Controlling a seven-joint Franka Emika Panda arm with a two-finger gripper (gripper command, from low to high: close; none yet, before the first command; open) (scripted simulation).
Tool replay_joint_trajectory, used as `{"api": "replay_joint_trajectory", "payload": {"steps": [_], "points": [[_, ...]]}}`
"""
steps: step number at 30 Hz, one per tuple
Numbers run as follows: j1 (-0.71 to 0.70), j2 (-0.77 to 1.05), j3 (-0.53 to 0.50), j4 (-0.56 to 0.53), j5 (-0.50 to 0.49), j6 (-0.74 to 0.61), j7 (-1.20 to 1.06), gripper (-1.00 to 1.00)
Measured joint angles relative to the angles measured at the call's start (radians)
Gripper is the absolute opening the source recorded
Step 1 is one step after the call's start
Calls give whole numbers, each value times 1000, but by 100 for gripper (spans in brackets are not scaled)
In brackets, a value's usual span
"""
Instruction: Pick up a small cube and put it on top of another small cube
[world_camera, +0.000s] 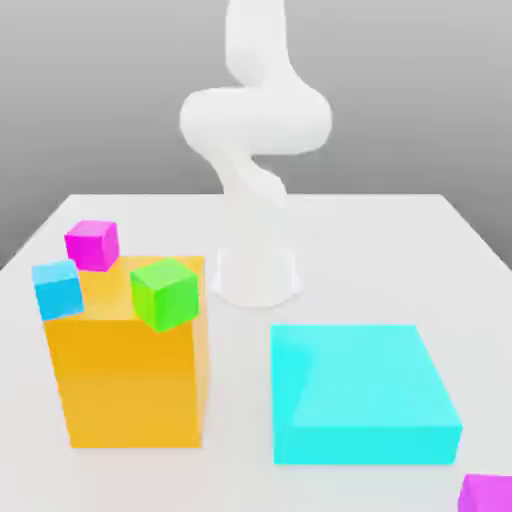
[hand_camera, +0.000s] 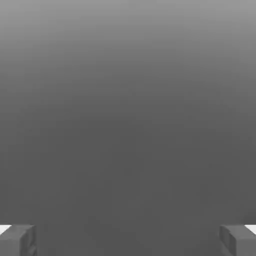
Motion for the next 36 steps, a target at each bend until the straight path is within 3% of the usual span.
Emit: {"api": "replay_joint_trajectory", "payload": {"steps": [14,23,34,35,36], "points": [[71,512,124,71,60,109,177,0],[164,842,171,115,-30,182,378,0],[312,1242,121,179,-164,317,600,0],[319,1278,114,186,-172,344,606,-100],[319,1278,114,186,-172,344,606,-100]]}}
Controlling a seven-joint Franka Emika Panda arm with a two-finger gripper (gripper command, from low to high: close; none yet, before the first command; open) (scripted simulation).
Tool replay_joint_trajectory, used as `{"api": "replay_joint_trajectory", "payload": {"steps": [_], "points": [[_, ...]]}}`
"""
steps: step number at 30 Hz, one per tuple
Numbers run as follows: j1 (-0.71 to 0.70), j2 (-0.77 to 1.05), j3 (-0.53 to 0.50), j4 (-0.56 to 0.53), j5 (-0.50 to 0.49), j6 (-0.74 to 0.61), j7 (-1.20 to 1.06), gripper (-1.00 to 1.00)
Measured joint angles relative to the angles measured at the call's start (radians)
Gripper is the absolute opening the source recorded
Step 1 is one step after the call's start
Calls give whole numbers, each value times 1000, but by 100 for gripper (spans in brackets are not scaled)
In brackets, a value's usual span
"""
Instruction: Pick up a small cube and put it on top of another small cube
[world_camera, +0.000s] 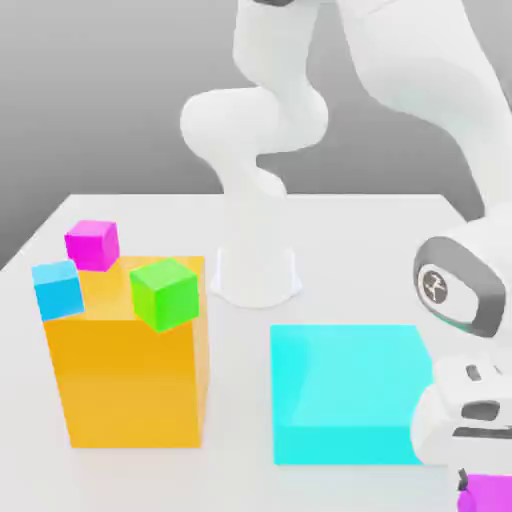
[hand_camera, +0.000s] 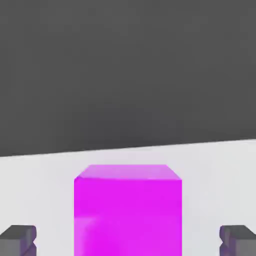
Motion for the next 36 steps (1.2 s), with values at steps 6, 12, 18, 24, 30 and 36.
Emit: {"api": "replay_joint_trajectory", "payload": {"steps": [6,12,18,24,30,36], "points": [[2,9,-2,2,-1,7,1,-100],[-76,-175,7,-52,64,-119,-57,-100],[-240,-371,-74,-133,174,-216,-176,-100],[-431,-563,-174,-213,243,-315,-270,-100],[-557,-759,-256,-298,256,-422,-314,-100],[-672,-978,-301,-401,176,-552,-255,-100]]}}
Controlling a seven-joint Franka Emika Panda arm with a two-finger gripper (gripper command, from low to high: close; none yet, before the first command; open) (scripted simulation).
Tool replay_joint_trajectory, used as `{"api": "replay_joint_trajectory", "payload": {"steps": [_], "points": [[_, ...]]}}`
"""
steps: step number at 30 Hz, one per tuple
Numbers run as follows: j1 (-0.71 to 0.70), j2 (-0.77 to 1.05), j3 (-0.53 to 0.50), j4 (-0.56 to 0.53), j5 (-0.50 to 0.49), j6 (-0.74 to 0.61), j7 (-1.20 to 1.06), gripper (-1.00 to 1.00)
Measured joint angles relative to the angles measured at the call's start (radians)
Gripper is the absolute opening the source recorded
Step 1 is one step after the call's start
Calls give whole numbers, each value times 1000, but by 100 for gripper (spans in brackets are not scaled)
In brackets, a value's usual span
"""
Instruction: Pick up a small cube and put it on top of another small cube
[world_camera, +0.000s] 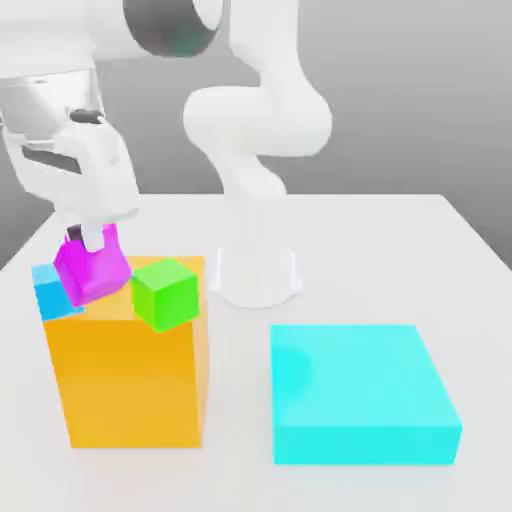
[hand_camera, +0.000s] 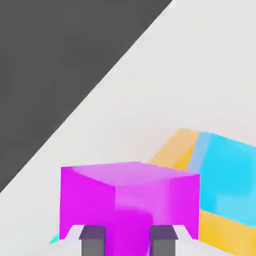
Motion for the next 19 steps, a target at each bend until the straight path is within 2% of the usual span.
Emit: {"api": "replay_joint_trajectory", "payload": {"steps": [7,11,12,19], "points": [[-155,-243,-1,-116,-114,-140,95,-100],[-175,-216,3,-215,-140,-14,111,-100],[-177,-207,2,-234,-142,15,111,100],[-178,-207,3,-235,-145,14,113,100]]}}
